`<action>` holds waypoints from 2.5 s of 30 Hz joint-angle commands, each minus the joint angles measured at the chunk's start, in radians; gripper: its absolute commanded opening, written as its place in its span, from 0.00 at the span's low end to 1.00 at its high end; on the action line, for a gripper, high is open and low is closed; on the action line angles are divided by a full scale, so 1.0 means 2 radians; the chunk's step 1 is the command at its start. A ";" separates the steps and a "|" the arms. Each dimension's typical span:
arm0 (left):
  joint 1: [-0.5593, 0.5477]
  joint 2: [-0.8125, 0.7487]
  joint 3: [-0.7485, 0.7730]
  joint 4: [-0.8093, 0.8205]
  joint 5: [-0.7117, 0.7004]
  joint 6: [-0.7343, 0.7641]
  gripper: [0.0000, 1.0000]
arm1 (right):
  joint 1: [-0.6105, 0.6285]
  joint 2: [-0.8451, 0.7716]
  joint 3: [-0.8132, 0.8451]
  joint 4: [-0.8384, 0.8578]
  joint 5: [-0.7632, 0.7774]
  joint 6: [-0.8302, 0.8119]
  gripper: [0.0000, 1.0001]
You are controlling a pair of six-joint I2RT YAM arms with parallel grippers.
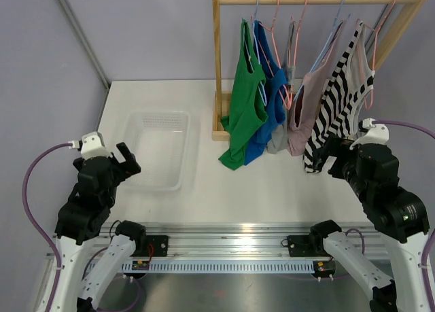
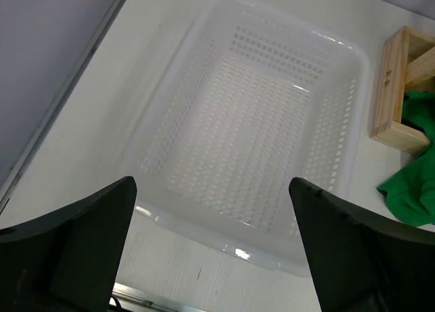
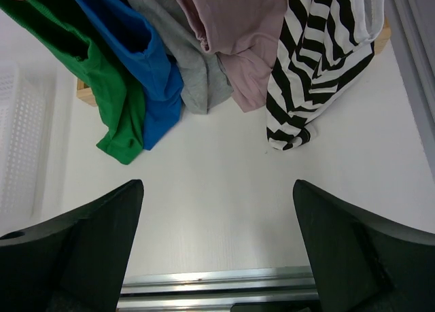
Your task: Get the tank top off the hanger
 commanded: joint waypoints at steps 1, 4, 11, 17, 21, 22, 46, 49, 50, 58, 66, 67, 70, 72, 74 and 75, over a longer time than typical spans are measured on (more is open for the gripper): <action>-0.001 0.003 0.018 0.018 0.007 0.003 0.99 | -0.002 0.009 0.017 0.011 -0.005 -0.009 0.99; -0.001 0.002 0.014 0.019 0.009 0.001 0.99 | -0.002 0.008 0.017 0.031 -0.040 -0.017 1.00; -0.001 -0.005 -0.004 0.029 0.019 -0.008 0.99 | -0.002 0.077 0.080 0.073 -0.147 -0.017 1.00; -0.001 -0.012 -0.012 0.032 0.021 -0.008 0.99 | -0.002 0.208 0.236 0.072 -0.212 -0.038 0.99; -0.001 -0.019 -0.022 0.039 0.037 -0.005 0.99 | -0.002 0.301 0.348 0.052 -0.203 -0.062 0.90; -0.001 -0.019 -0.022 0.038 0.039 -0.005 0.99 | -0.002 0.317 0.390 0.047 -0.202 -0.065 0.85; -0.001 -0.016 -0.030 0.043 0.053 -0.005 0.99 | 0.062 0.624 0.713 0.053 -0.150 -0.131 0.48; -0.001 -0.017 -0.030 0.042 0.053 -0.005 0.99 | 0.064 0.629 0.705 0.068 -0.110 -0.144 0.43; -0.001 -0.017 -0.029 0.042 0.053 -0.005 0.99 | 0.067 0.632 0.705 0.069 -0.099 -0.147 0.43; -0.001 0.000 -0.005 0.034 0.062 -0.006 0.99 | 0.069 0.637 0.701 0.081 -0.091 -0.160 0.30; -0.001 -0.009 -0.003 0.026 0.071 -0.013 0.99 | 0.070 0.645 0.697 0.091 -0.096 -0.160 0.20; -0.001 -0.009 0.000 0.024 0.072 -0.012 0.99 | 0.070 0.646 0.698 0.091 -0.096 -0.160 0.20; -0.001 -0.011 0.017 0.016 0.079 -0.012 0.99 | 0.073 0.647 0.695 0.089 -0.098 -0.160 0.20; -0.001 -0.011 0.023 0.013 0.082 -0.010 0.99 | 0.074 0.647 0.693 0.091 -0.096 -0.160 0.19; -0.001 -0.012 0.030 0.009 0.083 -0.009 0.99 | 0.074 0.645 0.690 0.092 -0.095 -0.160 0.10; -0.001 -0.012 0.034 0.007 0.084 -0.009 0.99 | 0.074 0.644 0.688 0.093 -0.094 -0.158 0.05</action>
